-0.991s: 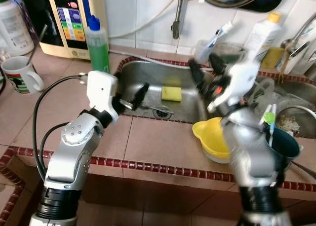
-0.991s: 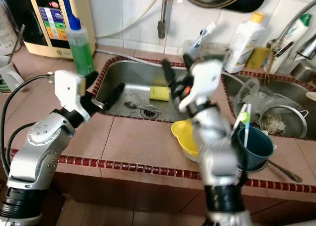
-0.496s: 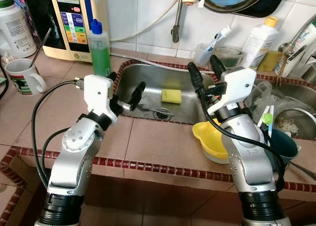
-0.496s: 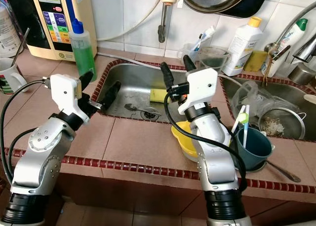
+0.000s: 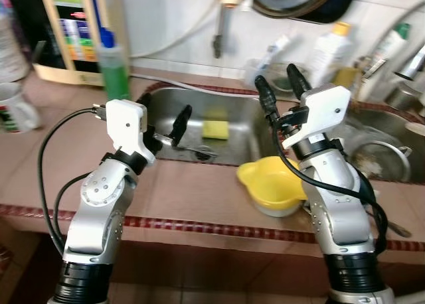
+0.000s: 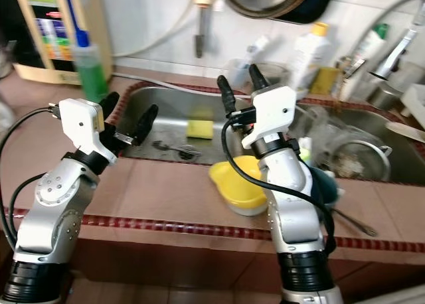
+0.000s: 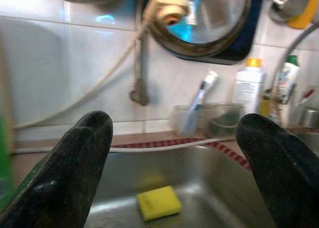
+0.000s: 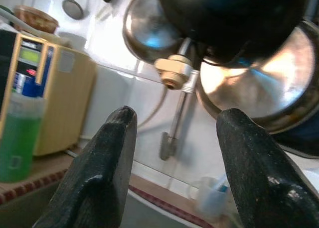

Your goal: Kitchen organization

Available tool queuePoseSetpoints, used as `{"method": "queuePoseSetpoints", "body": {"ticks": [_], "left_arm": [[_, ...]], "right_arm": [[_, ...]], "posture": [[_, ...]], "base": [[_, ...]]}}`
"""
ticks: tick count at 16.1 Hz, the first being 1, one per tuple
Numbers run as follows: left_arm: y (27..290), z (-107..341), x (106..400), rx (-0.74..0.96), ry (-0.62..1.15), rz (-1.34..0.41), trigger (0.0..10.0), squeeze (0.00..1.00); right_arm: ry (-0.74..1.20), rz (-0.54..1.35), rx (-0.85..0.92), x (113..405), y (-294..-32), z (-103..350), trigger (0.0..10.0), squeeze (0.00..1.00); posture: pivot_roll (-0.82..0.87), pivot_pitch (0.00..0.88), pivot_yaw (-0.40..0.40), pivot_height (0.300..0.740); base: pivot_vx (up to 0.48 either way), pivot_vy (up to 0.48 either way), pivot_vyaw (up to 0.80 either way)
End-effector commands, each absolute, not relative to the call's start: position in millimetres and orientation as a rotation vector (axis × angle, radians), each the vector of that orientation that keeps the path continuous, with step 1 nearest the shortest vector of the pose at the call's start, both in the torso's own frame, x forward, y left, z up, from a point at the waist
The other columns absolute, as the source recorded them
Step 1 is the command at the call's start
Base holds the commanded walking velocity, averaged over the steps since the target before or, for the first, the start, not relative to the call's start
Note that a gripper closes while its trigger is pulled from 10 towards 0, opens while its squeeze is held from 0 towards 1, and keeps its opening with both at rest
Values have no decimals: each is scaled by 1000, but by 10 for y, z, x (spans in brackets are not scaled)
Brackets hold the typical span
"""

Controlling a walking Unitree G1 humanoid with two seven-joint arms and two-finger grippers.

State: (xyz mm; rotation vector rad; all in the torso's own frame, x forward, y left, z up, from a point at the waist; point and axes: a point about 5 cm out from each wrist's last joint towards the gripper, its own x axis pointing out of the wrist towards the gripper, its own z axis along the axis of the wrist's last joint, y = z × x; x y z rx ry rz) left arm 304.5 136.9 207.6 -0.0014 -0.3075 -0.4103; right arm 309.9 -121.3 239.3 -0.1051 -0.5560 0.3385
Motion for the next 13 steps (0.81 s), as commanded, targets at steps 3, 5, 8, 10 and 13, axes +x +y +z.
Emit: {"method": "queuePoseSetpoints", "body": {"ticks": [3,5,8,10,13], "left_arm": [[1369,2117,3014,6,-333,-413,10000,0],[1372,2122,3018,7,-334,-414,10000,0],[1374,2132,3028,6,-336,-417,10000,0],[1373,2133,3029,4,-337,-419,10000,0],[1379,2136,3024,-30,-339,-421,10000,0]], "right_arm": [[-592,329,-111,3117,-1258,2481,10000,0],[-592,329,-116,3124,-1265,2480,10000,0],[-595,330,-120,3135,-1270,2483,10000,0],[-597,333,-124,3138,-1269,2485,10000,0],[-597,340,-115,3138,-1267,2489,10000,0]], "posture": [[-8,0,-82,740],[-8,0,-82,740],[-7,0,-82,740],[-7,0,-82,740],[-5,0,-82,740]], "base": [[0,-467,0],[0,-469,0],[0,-469,0],[0,-458,0],[0,0,0]]}}
